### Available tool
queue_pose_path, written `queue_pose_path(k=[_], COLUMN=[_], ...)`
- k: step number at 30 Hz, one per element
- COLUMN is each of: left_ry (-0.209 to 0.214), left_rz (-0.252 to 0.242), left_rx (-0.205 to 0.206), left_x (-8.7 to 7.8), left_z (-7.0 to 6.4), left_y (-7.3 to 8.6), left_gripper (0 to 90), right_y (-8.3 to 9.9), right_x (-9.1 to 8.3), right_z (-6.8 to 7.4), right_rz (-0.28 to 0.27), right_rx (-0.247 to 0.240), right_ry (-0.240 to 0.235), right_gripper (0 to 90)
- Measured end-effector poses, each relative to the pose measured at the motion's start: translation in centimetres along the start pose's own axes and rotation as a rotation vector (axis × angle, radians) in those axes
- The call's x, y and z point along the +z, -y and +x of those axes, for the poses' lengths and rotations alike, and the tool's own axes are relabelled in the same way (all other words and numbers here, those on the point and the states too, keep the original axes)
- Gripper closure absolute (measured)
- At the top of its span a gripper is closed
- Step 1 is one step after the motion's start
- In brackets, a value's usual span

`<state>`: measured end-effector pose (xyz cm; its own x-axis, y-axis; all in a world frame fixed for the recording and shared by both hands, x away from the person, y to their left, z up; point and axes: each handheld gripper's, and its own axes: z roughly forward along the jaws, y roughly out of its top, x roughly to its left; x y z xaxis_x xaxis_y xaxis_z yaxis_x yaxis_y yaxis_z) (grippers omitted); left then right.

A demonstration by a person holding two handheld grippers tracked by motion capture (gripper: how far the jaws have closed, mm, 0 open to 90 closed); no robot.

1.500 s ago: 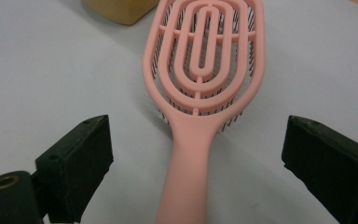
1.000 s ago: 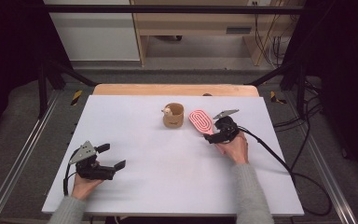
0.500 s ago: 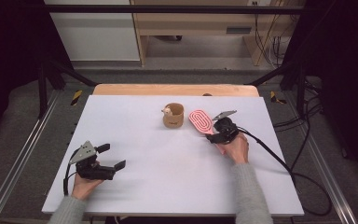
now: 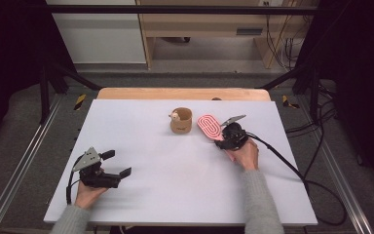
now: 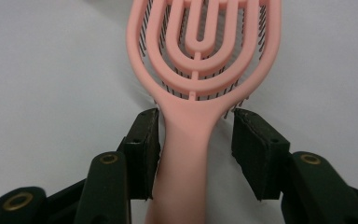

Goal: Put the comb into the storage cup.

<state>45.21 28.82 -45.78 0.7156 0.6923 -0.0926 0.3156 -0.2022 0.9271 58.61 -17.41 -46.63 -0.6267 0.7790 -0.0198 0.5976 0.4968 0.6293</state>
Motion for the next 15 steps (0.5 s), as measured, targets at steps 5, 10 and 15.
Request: queue_pose_path(k=[5,10,15], left_ry=[0.0,0.0,0.0], left_rz=[0.001,0.001,0.002], left_rx=[0.001,0.001,0.001], left_x=[0.01,0.03,0.06], left_z=[-0.02,-0.02,-0.05], left_y=[0.0,0.01,0.01], left_gripper=[0.8,0.8,0.8], right_y=[0.04,0.04,0.05], right_x=[0.16,0.11,0.11], right_z=[0.03,0.09,0.03], right_rz=[-0.001,-0.004,0.001], right_rx=[-0.003,-0.005,0.005], right_ry=[-0.002,-0.006,-0.006], right_gripper=[55.7,61.5,65.8])
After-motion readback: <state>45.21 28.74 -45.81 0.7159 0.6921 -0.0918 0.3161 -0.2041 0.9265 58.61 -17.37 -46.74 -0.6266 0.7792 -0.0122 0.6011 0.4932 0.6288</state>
